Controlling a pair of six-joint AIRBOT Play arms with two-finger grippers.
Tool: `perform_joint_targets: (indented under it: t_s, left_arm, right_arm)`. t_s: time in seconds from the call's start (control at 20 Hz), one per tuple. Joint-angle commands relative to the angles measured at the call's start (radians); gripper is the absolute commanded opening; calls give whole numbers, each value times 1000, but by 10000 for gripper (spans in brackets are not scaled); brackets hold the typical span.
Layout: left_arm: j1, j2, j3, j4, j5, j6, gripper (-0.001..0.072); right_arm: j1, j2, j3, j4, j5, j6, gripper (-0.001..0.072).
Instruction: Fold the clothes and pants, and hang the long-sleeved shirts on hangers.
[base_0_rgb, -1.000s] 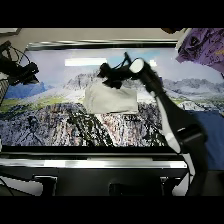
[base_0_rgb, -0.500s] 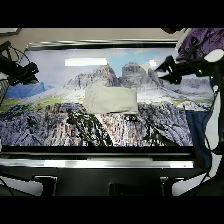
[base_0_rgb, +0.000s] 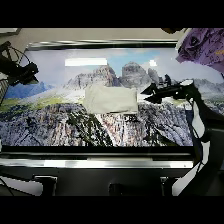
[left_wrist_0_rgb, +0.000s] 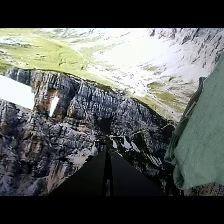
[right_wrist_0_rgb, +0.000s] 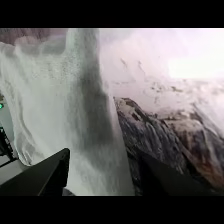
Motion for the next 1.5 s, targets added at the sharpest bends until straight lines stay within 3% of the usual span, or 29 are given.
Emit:
perform_joint_targets:
  t_s: [0.0,0.2,0.3,0.45,0.75,1.25,1.45]
  left_arm:
    - [1,1,0,-2,1,0,18]
    - [1,1,0,-2,1,0,18]
    - [1,1,0,-2,1,0,18]
    - [1,1,0,-2,1,0,18]
    - [1,1,0,-2,0,0,18]
    - [1,1,0,-2,-18,0,18]
    - [1,1,0,-2,-66,0,18]
  right_arm:
    - [68,-57,-10,42,-50,-47,474]
    - [119,-59,-10,46,-69,-46,413]
    - [140,-59,-10,48,-68,-44,337]
    - [159,-56,-10,54,-69,-45,31]
    - [60,45,-6,36,-84,34,29]
    - [-323,198,217,-243,-56,260,26]
    - [-470,259,256,-357,-65,394,26]
